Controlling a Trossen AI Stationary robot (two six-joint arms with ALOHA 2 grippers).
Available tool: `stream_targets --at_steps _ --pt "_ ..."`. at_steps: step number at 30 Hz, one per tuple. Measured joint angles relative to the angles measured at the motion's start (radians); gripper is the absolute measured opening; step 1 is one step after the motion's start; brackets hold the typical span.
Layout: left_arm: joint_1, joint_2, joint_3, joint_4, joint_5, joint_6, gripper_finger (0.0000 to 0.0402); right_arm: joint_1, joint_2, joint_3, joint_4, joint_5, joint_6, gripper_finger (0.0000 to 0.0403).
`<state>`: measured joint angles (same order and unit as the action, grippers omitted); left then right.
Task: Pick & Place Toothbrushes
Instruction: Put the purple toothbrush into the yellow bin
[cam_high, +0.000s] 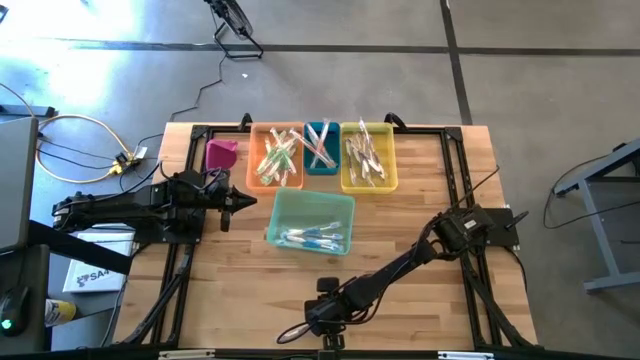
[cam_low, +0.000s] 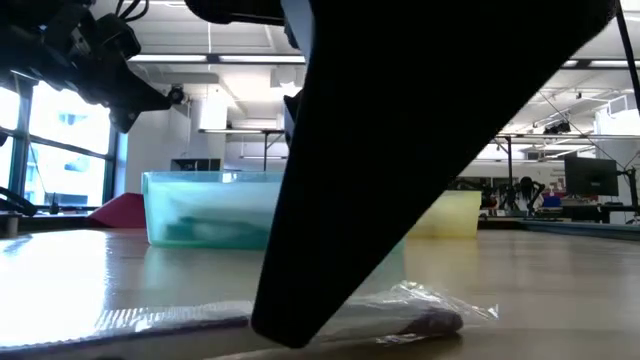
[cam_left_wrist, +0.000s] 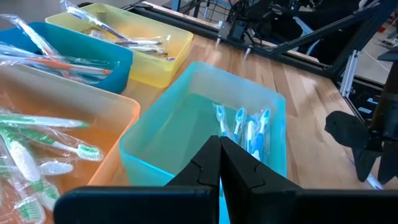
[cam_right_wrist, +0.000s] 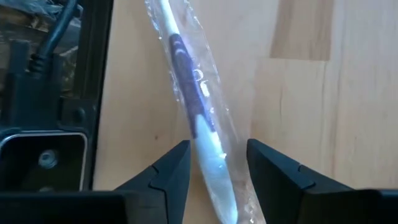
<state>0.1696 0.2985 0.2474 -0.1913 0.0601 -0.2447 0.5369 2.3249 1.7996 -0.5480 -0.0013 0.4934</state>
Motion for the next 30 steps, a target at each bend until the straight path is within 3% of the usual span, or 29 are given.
stream_targets --at_steps 7,12,23,30 --pt "0.000 0.000 0.000 -0.002 0.000 0.000 0.0000 0.000 0.032 0.006 -0.045 0.021 0.000 0.0150" --pt "0.000 0.000 0.000 -0.002 0.000 0.000 0.0000 -0.003 0.034 0.004 -0.052 0.130 0.005 0.0142" --pt "0.000 0.000 0.000 -0.002 0.000 0.000 0.0000 -0.035 0.034 0.002 -0.052 0.227 0.012 0.0116" --pt "0.000 0.000 0.000 -0.002 0.000 0.000 0.0000 -0.060 0.034 0.002 -0.050 0.232 0.011 0.0112"
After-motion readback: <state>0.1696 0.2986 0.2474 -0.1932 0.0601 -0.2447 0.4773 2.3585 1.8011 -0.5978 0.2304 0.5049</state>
